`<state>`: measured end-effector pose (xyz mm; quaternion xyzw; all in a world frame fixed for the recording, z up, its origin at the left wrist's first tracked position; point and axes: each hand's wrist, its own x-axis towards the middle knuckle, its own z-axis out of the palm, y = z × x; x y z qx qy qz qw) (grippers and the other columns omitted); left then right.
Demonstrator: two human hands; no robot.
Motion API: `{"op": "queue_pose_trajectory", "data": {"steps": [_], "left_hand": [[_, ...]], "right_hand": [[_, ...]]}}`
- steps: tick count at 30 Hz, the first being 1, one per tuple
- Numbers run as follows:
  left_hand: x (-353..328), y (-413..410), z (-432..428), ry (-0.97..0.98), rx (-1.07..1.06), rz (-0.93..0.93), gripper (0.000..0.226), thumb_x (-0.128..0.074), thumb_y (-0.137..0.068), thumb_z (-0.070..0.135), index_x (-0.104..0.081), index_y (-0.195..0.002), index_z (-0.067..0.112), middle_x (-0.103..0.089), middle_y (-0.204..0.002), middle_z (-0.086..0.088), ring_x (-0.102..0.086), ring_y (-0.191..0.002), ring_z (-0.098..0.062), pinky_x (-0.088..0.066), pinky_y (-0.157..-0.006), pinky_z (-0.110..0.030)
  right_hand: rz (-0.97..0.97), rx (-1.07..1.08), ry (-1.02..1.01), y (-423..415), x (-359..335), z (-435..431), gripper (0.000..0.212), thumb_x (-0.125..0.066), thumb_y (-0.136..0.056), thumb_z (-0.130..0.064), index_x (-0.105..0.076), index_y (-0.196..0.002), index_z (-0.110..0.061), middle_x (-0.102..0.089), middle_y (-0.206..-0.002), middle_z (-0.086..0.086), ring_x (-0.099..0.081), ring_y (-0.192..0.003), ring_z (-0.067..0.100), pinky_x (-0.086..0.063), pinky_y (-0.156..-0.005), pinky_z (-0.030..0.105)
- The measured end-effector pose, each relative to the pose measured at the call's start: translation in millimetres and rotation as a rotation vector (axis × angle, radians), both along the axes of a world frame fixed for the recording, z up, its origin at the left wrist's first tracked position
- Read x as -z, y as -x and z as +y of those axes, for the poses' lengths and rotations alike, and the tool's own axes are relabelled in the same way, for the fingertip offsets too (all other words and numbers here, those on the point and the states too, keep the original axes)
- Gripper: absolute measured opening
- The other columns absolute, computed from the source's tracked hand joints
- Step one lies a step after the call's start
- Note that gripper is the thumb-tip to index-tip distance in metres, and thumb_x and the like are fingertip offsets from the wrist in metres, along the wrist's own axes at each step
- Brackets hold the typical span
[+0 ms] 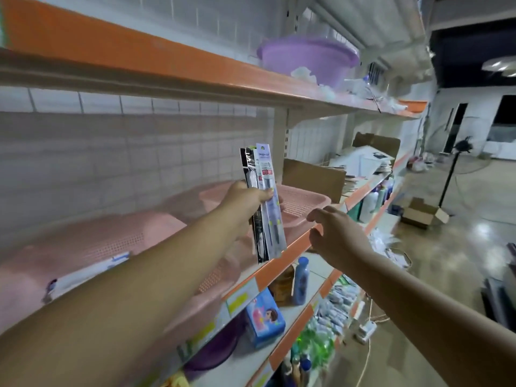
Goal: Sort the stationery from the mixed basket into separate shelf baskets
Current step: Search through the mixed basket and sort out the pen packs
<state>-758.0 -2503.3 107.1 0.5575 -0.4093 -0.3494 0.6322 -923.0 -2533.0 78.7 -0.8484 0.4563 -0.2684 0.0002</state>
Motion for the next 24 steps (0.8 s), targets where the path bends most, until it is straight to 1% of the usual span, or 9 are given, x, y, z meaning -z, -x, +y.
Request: {"op": "queue_pose_trajectory", "data": {"steps": [5,8,11,16,17,19,21,23,24], "left_hand": [[4,-7,-59,-0.067,-0.090,-0.010,0.006,-0.062,-0.085,0.003,-0.061,-0.086,0.009,-0.069,-0.086,-0.010,-0.066,-0.090,-0.029,-0.049,-0.092,-0.046],[6,-15,-95,-0.074,-0.159,-0.016,0.015,-0.066,-0.081,0.005,-0.062,-0.095,0.005,-0.070,-0.085,-0.011,-0.067,-0.085,-0.027,-0.051,-0.089,-0.042],[3,-20,-130,-0.075,-0.262,-0.035,0.046,-0.075,-0.069,0.015,-0.060,-0.110,0.004,-0.067,-0.108,-0.014,-0.060,-0.105,-0.032,-0.041,-0.100,-0.050],[-3,-14,-184,-0.077,-0.399,-0.031,0.036,-0.067,-0.084,0.018,-0.053,-0.110,-0.002,-0.060,-0.112,-0.002,-0.052,-0.110,-0.020,-0.034,-0.102,-0.038],[-3,-11,-192,-0.077,-0.412,-0.030,0.037,-0.068,-0.083,0.019,-0.054,-0.111,-0.001,-0.061,-0.113,-0.004,-0.053,-0.111,-0.021,-0.034,-0.103,-0.041],[1,-8,-205,-0.056,-0.458,-0.026,0.039,-0.071,-0.081,0.023,-0.057,-0.113,0.006,-0.063,-0.115,-0.008,-0.055,-0.112,-0.026,-0.038,-0.103,-0.047],[5,-8,-212,-0.036,-0.506,0.013,0.047,-0.074,-0.077,0.027,-0.057,-0.116,0.009,-0.063,-0.117,-0.007,-0.056,-0.112,-0.026,-0.038,-0.103,-0.046],[8,-9,-215,-0.008,-0.534,0.059,0.049,-0.075,-0.075,0.025,-0.057,-0.117,0.008,-0.064,-0.114,-0.008,-0.056,-0.110,-0.025,-0.039,-0.102,-0.043],[10,-11,-215,0.011,-0.540,0.092,0.046,-0.075,-0.074,0.022,-0.059,-0.114,0.007,-0.065,-0.110,-0.009,-0.058,-0.107,-0.026,-0.041,-0.100,-0.043]], "right_hand": [[-0.016,-0.070,-0.045,-4,20,-84,0.036,-0.046,-0.089,-0.010,-0.057,-0.123,-0.016,-0.054,-0.125,0.004,-0.054,-0.107,0.022,-0.043,-0.077,0.026],[-0.068,-0.143,-0.042,-9,22,-139,0.035,-0.049,-0.090,-0.011,-0.058,-0.122,-0.016,-0.054,-0.127,0.002,-0.054,-0.109,0.021,-0.040,-0.077,0.023],[-0.070,-0.230,-0.053,-14,21,-190,0.035,-0.050,-0.090,-0.013,-0.057,-0.124,-0.017,-0.054,-0.126,0.002,-0.053,-0.112,0.021,-0.043,-0.085,0.026],[-0.042,-0.411,-0.132,-28,12,-265,0.035,-0.049,-0.088,-0.011,-0.059,-0.122,-0.017,-0.055,-0.125,0.003,-0.053,-0.111,0.021,-0.046,-0.088,0.029],[-0.048,-0.450,-0.135,-32,9,-277,0.035,-0.049,-0.088,-0.009,-0.060,-0.121,-0.016,-0.056,-0.123,0.003,-0.054,-0.110,0.021,-0.046,-0.088,0.030],[-0.076,-0.526,-0.142,-42,4,-296,0.033,-0.050,-0.088,-0.007,-0.063,-0.117,-0.014,-0.061,-0.118,0.004,-0.058,-0.104,0.021,-0.047,-0.086,0.029],[-0.146,-0.604,-0.189,-53,4,-306,0.024,-0.051,-0.089,-0.008,-0.068,-0.105,-0.007,-0.067,-0.102,0.007,-0.061,-0.090,0.022,-0.045,-0.076,0.027],[-0.230,-0.714,-0.377,-62,4,-307,0.024,-0.052,-0.092,-0.015,-0.068,-0.092,0.003,-0.067,-0.082,0.013,-0.058,-0.074,0.022,-0.041,-0.064,0.028],[-0.257,-0.785,-0.502,-66,5,-305,0.029,-0.053,-0.093,-0.020,-0.067,-0.088,0.004,-0.066,-0.079,0.015,-0.057,-0.071,0.022,-0.040,-0.062,0.027]]}}
